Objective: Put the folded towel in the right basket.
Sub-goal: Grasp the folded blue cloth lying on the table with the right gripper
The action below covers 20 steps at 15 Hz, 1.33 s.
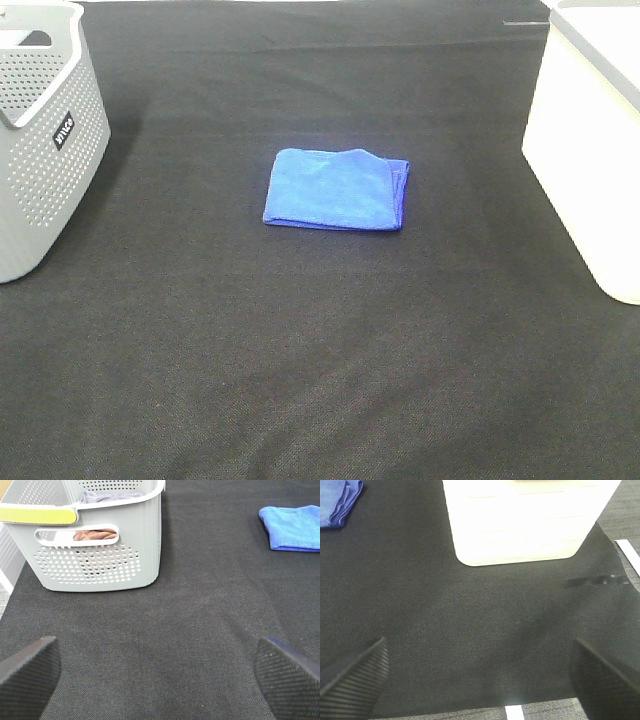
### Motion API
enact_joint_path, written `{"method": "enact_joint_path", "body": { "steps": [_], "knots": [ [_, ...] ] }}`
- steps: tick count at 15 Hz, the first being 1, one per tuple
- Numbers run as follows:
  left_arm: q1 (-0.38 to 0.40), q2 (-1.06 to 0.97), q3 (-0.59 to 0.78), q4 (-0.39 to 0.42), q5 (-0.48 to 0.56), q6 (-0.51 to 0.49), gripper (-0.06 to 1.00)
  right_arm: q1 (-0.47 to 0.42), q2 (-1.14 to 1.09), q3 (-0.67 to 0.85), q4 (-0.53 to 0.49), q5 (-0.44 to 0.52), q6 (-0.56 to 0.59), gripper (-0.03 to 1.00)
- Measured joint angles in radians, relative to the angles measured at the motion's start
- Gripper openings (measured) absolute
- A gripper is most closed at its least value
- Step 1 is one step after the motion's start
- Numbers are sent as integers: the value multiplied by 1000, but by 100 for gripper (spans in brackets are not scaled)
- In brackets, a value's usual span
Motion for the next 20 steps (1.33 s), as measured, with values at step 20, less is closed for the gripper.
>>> {"method": "enact_joint_path", "body": {
  "steps": [20],
  "knots": [
    [0,0,0,0,0,0,98,0,449,-202,95,0,-4,94]
  ]
}}
